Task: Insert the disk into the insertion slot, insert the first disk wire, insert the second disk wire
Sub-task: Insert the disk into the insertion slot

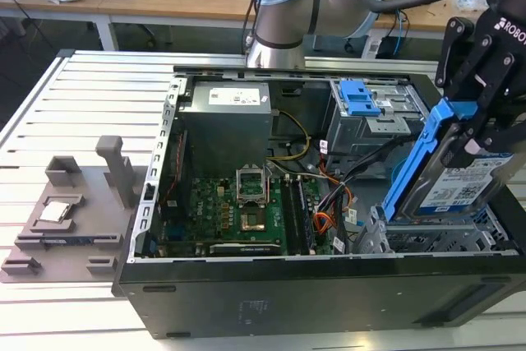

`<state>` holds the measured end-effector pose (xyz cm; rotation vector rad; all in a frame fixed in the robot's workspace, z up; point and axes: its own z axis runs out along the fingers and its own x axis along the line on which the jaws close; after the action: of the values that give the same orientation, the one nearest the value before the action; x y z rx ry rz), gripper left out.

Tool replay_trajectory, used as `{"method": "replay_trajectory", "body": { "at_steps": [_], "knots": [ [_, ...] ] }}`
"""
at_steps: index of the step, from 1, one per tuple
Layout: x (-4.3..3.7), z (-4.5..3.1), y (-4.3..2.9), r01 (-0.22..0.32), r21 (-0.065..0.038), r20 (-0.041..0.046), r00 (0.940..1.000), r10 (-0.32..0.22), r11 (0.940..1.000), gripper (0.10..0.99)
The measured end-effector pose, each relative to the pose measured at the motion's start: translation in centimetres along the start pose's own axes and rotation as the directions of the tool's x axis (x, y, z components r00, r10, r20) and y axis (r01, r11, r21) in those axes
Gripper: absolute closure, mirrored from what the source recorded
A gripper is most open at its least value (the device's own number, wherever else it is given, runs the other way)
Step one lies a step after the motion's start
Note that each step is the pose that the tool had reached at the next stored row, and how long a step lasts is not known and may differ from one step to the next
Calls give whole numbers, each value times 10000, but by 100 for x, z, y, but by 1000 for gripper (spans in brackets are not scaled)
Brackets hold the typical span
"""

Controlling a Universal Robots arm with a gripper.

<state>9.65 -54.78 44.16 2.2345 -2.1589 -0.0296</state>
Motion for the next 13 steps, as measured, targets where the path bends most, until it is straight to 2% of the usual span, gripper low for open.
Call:
{"method": "replay_trajectory", "body": {
  "at_steps": [10,11,13],
  "knots": [
    [0,70,17,1,-1,9,10000,-1,10000,722],
    [0,85,16,1,-2,0,10000,-1,10000,722],
    [3,150,14,2,6,40,10000,-2,10000,722]
  ]
}}
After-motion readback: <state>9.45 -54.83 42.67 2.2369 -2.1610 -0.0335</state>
